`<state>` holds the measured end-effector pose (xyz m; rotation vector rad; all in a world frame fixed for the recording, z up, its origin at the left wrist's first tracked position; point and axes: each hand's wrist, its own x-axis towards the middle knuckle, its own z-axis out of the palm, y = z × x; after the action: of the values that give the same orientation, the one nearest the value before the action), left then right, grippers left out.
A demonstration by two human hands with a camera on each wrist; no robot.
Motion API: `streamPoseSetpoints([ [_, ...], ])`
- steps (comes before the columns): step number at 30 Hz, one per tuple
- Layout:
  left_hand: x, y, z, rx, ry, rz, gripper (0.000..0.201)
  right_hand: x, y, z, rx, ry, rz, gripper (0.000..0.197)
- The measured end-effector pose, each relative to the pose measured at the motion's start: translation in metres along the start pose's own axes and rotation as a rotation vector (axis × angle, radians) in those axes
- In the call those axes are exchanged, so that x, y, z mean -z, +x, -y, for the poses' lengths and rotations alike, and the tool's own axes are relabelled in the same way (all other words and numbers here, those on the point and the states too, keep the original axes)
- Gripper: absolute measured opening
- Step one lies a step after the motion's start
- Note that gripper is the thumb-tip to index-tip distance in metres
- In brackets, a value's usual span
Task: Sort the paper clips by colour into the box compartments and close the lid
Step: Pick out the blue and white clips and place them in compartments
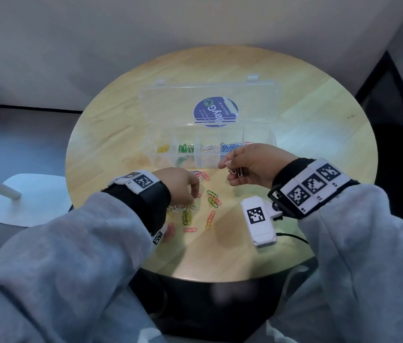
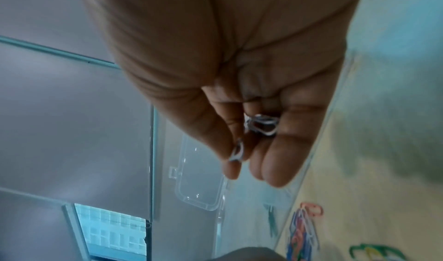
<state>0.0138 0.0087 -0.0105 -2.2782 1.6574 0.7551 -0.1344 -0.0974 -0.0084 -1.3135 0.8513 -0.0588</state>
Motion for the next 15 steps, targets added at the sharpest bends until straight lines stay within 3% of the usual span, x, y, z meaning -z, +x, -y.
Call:
streamPoseSetpoints([
  [4, -0.003, 0.000, -0.006, -0.038, 0.119, 0.030, 0.018, -0.004, 0.000, -0.001, -0.051, -0.071, -0.058, 0.022],
  [10, -0.005, 0.002, -0.011, -0.061, 0.218, 0.039, 0.010, -0.016, 0.001, -0.010, -0.118, -0.903, -0.076, 0.016],
  [13, -0.005, 0.004, -0.012, -0.058, 0.223, 0.045, 0.011, -0.026, 0.000, -0.013, -0.091, -1.032, -0.089, 0.001],
  [15, -0.005, 0.005, -0.012, -0.055, 0.222, 0.054, 0.010, -0.031, 0.002, -0.016, -0.066, -1.058, -0.089, 0.010],
])
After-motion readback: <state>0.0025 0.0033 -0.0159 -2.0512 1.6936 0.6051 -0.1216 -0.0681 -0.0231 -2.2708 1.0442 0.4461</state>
